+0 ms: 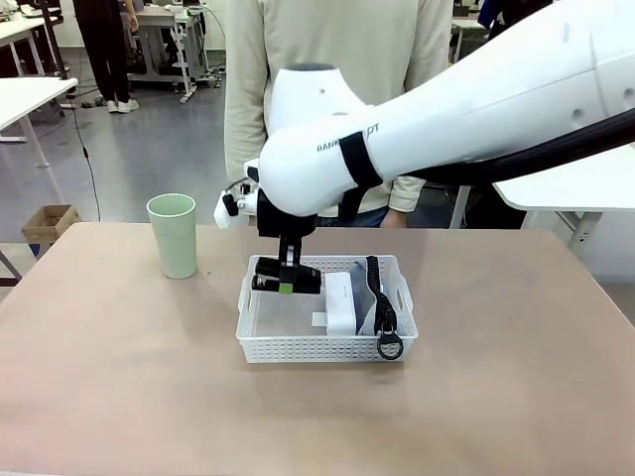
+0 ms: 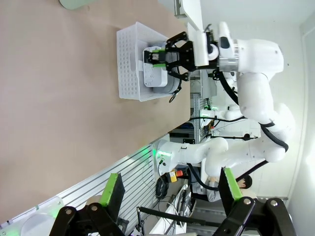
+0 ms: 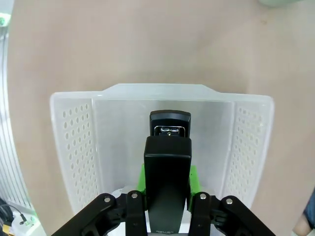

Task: Efficiently arrange items inside the basket to fit them all.
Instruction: Pick up the Stapler and place it inside the Organizing basket.

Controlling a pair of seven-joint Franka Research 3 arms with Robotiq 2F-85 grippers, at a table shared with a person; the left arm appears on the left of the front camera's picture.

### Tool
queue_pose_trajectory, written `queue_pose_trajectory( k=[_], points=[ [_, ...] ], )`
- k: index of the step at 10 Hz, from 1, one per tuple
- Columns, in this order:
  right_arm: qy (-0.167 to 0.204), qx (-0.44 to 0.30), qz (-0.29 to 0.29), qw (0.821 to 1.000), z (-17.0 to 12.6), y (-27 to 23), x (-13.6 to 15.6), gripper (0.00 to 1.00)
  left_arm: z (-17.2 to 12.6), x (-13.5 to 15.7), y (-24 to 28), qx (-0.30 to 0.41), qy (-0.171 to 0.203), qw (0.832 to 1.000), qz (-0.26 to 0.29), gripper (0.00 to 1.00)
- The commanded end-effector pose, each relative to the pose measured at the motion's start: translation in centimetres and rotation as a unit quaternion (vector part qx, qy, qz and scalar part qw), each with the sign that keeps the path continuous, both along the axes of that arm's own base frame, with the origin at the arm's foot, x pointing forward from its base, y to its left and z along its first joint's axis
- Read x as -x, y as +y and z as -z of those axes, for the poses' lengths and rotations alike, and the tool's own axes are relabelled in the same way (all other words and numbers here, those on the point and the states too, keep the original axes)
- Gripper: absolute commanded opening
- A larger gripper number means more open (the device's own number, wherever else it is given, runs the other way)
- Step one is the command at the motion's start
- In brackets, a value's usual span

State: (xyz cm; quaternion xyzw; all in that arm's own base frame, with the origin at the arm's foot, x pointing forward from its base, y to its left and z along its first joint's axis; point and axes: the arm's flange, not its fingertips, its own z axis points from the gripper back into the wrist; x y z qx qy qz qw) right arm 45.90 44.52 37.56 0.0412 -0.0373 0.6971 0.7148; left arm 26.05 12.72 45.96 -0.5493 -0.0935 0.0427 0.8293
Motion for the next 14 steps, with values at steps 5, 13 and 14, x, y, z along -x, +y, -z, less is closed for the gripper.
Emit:
queue_pose_trajectory(
  k=[5,13,14],
  points=[
    [0.02,0.023,0.002,1.0,3.1,0.4,-0.4,0.37,-0.1,0.2,0.0,0.009,-0.005,1.0,0.0,1.0],
    [0.034,0.018,-0.001,0.999,4.0,-0.3,-0.5,1.0,-0.1,0.2,0.0,0.009,-0.005,1.0,0.0,1.0],
    [0.03,0.017,-0.004,0.999,3.9,-0.3,-0.3,1.0,-0.1,0.2,0.0,0.009,-0.005,1.0,0.0,1.0]
  ],
)
